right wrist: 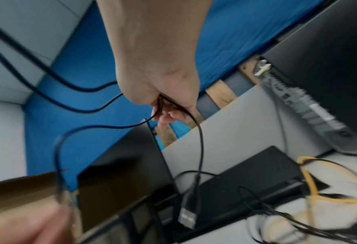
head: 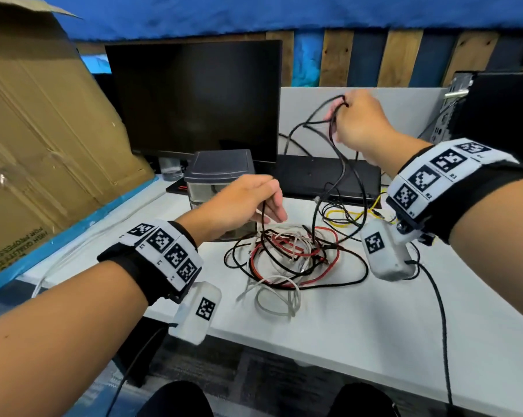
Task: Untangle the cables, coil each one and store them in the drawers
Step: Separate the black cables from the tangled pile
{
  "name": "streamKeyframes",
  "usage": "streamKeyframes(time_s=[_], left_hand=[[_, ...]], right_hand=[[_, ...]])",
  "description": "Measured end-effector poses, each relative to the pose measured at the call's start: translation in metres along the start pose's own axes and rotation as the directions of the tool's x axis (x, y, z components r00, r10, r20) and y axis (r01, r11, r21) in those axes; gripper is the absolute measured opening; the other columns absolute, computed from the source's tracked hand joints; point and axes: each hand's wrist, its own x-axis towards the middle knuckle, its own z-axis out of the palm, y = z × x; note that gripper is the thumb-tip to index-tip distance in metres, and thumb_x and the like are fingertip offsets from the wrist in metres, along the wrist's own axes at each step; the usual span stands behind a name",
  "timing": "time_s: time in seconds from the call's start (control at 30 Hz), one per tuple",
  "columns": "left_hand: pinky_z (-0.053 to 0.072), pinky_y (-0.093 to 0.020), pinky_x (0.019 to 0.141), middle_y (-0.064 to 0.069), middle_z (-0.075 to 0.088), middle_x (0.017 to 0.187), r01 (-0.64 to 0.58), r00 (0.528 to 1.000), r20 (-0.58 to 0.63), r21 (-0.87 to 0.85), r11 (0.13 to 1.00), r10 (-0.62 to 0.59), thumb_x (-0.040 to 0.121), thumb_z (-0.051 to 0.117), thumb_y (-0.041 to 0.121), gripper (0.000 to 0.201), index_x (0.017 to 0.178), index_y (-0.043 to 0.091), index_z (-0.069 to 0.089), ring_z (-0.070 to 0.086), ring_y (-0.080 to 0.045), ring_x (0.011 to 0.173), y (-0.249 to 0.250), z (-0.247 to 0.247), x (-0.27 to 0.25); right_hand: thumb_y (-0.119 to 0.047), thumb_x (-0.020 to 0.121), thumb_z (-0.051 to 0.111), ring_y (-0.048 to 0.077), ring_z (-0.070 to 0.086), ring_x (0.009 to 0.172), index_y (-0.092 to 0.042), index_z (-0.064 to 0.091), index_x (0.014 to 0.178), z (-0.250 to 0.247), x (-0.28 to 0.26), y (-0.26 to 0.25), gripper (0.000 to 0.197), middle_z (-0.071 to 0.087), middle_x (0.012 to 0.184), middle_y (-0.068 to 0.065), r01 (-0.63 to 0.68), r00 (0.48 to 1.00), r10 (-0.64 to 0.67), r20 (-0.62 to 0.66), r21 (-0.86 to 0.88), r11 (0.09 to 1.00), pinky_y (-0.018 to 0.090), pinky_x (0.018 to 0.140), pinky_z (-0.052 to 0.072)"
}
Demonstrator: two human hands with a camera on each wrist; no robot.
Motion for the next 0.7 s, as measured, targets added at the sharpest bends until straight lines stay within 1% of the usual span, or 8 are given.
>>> streamKeyframes(time_s=[0.1, 0.17, 0.23, 0.33, 0.43, 0.5, 0.6, 0.7], left_hand=[[0.057, -0.042, 0.076, -0.012, 0.073, 0.077, -0.082, 0.986, -0.154, -0.070, 0.994, 0.070, 0.109, 0.035, 0.017, 0.032, 0.090, 0.009, 0.058, 0.069, -0.020, 0.072, 0.008, -0.012, 0.003], [0.051, -0.035, 0.065, -0.007, 0.064, 0.067, -0.146, 0.962, -0.248, -0.100, 0.984, 0.118, 0.109, 0.034, 0.017, 0.033, 0.088, 0.009, 0.058, 0.064, -0.018, 0.062, 0.014, -0.022, 0.006], [0.045, -0.029, 0.059, 0.000, 0.052, 0.061, -0.163, 0.939, -0.309, -0.019, 0.986, 0.149, 0.110, 0.036, 0.020, 0.034, 0.090, 0.009, 0.062, 0.052, -0.013, 0.053, 0.022, -0.034, 0.008], [0.027, -0.027, 0.051, 0.006, 0.036, 0.059, -0.164, 0.931, -0.333, -0.012, 0.986, 0.151, 0.109, 0.048, 0.026, 0.031, 0.094, 0.010, 0.069, 0.030, -0.011, 0.051, 0.035, -0.052, 0.009], [0.018, -0.027, 0.053, 0.005, 0.033, 0.062, -0.149, 0.969, -0.222, -0.160, 0.976, 0.111, 0.105, 0.056, 0.023, 0.023, 0.097, 0.008, 0.071, 0.025, -0.010, 0.053, 0.047, -0.066, 0.009], [0.020, -0.024, 0.052, 0.005, 0.035, 0.063, -0.074, 0.993, -0.110, -0.202, 0.977, 0.052, 0.106, 0.054, 0.023, 0.023, 0.101, 0.008, 0.071, 0.026, -0.009, 0.053, 0.046, -0.067, 0.009], [0.020, -0.025, 0.055, 0.005, 0.036, 0.063, 0.040, 0.999, -0.025, -0.116, 0.992, -0.044, 0.108, 0.049, 0.024, 0.026, 0.105, 0.007, 0.067, 0.027, -0.010, 0.054, 0.033, -0.063, 0.007], [0.020, -0.024, 0.053, 0.005, 0.035, 0.064, 0.102, 0.995, -0.018, -0.059, 0.993, -0.103, 0.106, 0.053, 0.024, 0.023, 0.105, 0.006, 0.068, 0.026, -0.010, 0.056, 0.016, -0.057, 0.006]], right_hand=[[-0.009, 0.100, 0.041, 0.041, 0.067, 0.098, -0.003, 0.067, 0.101, 0.007, -0.006, 0.033, 0.027, 0.071, 0.102, 0.023, -0.048, 0.988, 0.077, 0.137, -0.201, 0.978, 0.048, 0.091, 0.057], [-0.011, 0.100, 0.046, 0.042, 0.066, 0.105, -0.009, 0.063, 0.103, 0.014, -0.012, 0.051, 0.018, 0.069, 0.112, 0.024, -0.039, 0.966, 0.114, 0.232, -0.308, 0.951, 0.049, 0.092, 0.056], [-0.008, 0.101, 0.047, 0.036, 0.065, 0.100, -0.013, 0.058, 0.101, 0.019, -0.017, 0.062, 0.012, 0.068, 0.108, 0.017, -0.022, 0.949, 0.132, 0.287, -0.356, 0.934, 0.035, 0.079, 0.056], [-0.003, 0.102, 0.044, 0.024, 0.058, 0.089, -0.013, 0.053, 0.103, 0.020, -0.019, 0.071, 0.014, 0.061, 0.101, 0.008, -0.042, 0.943, 0.146, 0.298, -0.331, 0.943, 0.021, 0.062, 0.042], [-0.003, 0.101, 0.045, 0.027, 0.061, 0.076, -0.010, 0.055, 0.100, 0.009, -0.017, 0.077, 0.012, 0.063, 0.096, 0.017, -0.157, 0.955, 0.213, 0.208, -0.259, 0.953, 0.028, 0.057, 0.047], [0.002, 0.101, 0.043, 0.031, 0.061, 0.074, -0.002, 0.054, 0.084, 0.000, -0.013, 0.081, 0.021, 0.066, 0.092, 0.026, -0.250, 0.941, 0.297, 0.165, -0.258, 0.933, 0.026, 0.049, 0.040], [0.002, 0.104, 0.030, 0.027, 0.054, 0.059, -0.004, 0.043, 0.076, -0.014, -0.005, 0.089, 0.031, 0.061, 0.080, 0.021, -0.352, 0.913, 0.384, 0.136, -0.214, 0.911, 0.017, 0.038, 0.030], [0.002, 0.101, 0.032, 0.024, 0.051, 0.056, -0.001, 0.043, 0.078, -0.033, -0.002, 0.104, 0.026, 0.063, 0.085, 0.025, -0.405, 0.899, 0.434, 0.053, -0.276, 0.872, 0.015, 0.037, 0.035]])
